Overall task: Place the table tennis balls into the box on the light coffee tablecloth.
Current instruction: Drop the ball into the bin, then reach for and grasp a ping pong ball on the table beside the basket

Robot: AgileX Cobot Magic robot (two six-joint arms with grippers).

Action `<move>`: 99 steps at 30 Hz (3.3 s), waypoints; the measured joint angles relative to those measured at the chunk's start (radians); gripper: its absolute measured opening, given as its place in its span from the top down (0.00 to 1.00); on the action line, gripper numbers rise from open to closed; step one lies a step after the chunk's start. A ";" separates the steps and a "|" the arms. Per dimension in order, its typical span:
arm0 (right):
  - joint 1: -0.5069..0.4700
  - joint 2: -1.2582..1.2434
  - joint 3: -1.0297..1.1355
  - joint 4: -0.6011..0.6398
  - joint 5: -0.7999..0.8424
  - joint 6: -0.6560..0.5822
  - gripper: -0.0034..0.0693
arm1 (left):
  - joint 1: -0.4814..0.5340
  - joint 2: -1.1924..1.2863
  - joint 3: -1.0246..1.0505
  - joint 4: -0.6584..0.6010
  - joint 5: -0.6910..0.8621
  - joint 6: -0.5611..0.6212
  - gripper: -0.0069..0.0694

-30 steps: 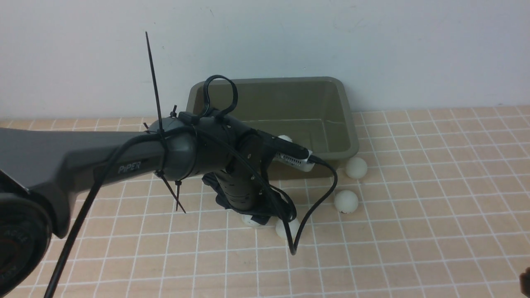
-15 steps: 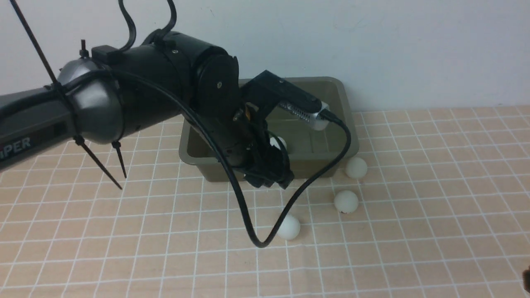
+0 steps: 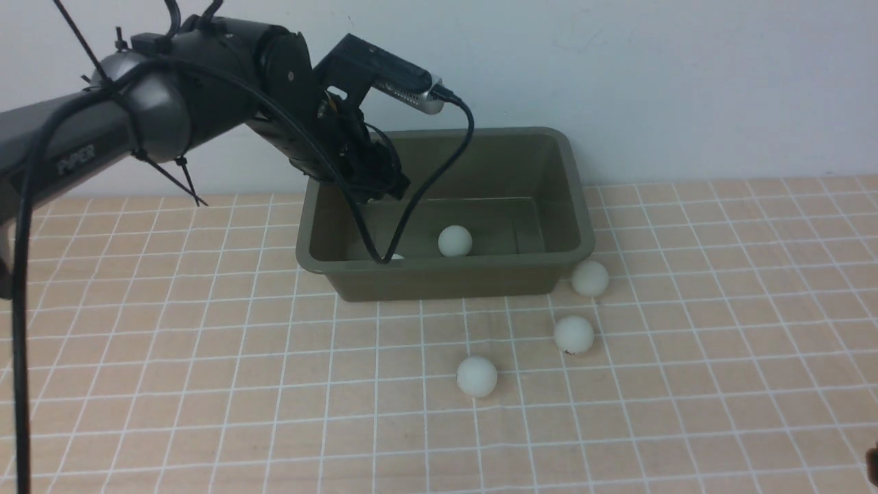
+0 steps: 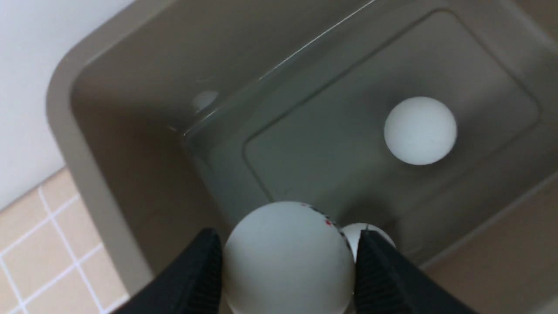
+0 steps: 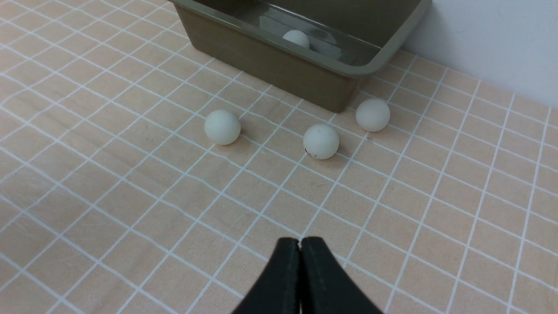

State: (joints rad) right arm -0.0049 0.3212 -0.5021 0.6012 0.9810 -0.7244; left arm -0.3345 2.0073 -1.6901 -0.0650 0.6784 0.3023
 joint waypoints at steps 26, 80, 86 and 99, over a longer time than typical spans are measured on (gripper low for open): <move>0.000 0.041 0.000 0.029 0.003 -0.072 0.97 | -0.001 -0.331 -0.298 -0.218 0.573 -0.114 1.00; 0.520 1.446 -0.801 -0.146 -0.131 0.086 0.77 | -0.001 -1.088 0.752 -0.214 0.206 0.189 1.00; 0.520 1.527 -0.804 -0.097 -0.152 0.043 0.51 | -0.001 -1.088 0.752 -0.188 0.207 0.188 1.00; 0.520 1.655 -0.903 -0.060 -0.154 0.030 0.44 | -0.001 -1.089 0.752 -0.183 0.236 0.170 1.00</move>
State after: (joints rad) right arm 0.5154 1.9763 -1.4049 0.5416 0.8271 -0.6940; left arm -0.3355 0.9187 -0.9386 -0.2484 0.9148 0.4727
